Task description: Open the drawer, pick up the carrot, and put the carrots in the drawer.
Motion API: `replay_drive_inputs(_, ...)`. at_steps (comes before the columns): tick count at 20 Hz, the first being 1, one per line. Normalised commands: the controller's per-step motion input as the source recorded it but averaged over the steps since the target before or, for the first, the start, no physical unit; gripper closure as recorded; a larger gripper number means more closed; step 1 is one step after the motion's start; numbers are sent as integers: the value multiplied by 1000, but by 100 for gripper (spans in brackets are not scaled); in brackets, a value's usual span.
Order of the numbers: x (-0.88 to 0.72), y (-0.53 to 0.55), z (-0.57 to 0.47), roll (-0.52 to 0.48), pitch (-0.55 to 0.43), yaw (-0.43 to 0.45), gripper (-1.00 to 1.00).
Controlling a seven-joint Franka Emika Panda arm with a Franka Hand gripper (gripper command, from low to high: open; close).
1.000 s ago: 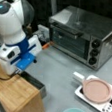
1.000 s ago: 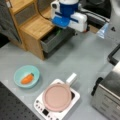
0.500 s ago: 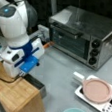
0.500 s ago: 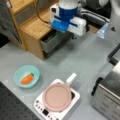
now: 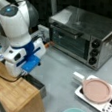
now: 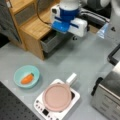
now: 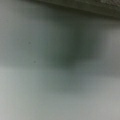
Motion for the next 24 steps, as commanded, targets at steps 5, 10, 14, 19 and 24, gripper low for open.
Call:
replay_drive_inputs(5,-153,224,-208,28,58,-100,-100)
replay_drive_inputs(10,-151,210,-205,35,59,-142,-100)
replay_drive_inputs(14,-140,273,-181,41,62,-160,-100)
replay_drive_inputs(19,-131,329,-103,37,72,-159,-100)
replay_drive_inputs(24,-67,358,-26,30,41,-136,-100)
